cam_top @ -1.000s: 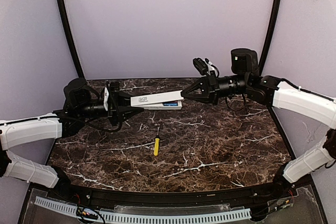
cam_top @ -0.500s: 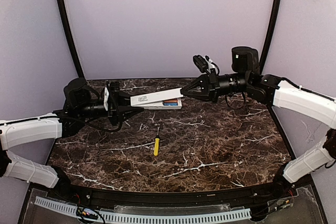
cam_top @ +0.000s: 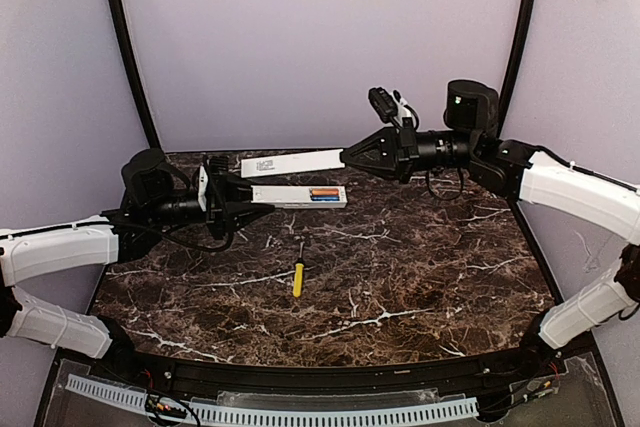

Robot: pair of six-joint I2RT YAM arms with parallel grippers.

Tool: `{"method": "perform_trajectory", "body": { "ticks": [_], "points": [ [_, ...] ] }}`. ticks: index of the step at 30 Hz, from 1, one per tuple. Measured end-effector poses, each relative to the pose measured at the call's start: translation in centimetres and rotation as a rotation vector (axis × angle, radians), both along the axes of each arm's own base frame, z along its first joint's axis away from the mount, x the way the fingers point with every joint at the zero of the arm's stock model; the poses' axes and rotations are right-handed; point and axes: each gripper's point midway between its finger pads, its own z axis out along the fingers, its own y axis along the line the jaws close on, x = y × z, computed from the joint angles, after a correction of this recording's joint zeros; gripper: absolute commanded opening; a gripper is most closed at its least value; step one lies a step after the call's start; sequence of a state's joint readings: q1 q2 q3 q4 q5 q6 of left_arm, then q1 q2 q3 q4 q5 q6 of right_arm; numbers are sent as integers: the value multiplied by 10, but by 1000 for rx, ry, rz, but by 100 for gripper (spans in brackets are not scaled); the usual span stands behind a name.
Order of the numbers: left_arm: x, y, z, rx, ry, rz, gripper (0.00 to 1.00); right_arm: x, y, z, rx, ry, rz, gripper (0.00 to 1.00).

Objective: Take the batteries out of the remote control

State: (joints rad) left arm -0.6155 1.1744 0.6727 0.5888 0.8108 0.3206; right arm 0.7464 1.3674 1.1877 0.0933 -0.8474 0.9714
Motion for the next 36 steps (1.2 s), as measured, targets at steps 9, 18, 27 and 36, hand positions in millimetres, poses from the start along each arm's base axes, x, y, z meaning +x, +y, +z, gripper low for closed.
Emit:
{"method": "perform_trajectory", "body": {
  "ticks": [9,18,27,36],
  "points": [
    [0,0,0,0,0,0,0,10,0,4,4,-39,-56,0],
    [0,0,-1,-1,13,-3,0,19,-43,37,0,-182,-271,0],
    [-2,-2,-4,2,38,-20,0,49,-85,6,-238,-278,-537,0],
    [-5,-3,4,-1,27,-49,0,77,-120,-43,-556,-373,-690,0]
  ]
}}
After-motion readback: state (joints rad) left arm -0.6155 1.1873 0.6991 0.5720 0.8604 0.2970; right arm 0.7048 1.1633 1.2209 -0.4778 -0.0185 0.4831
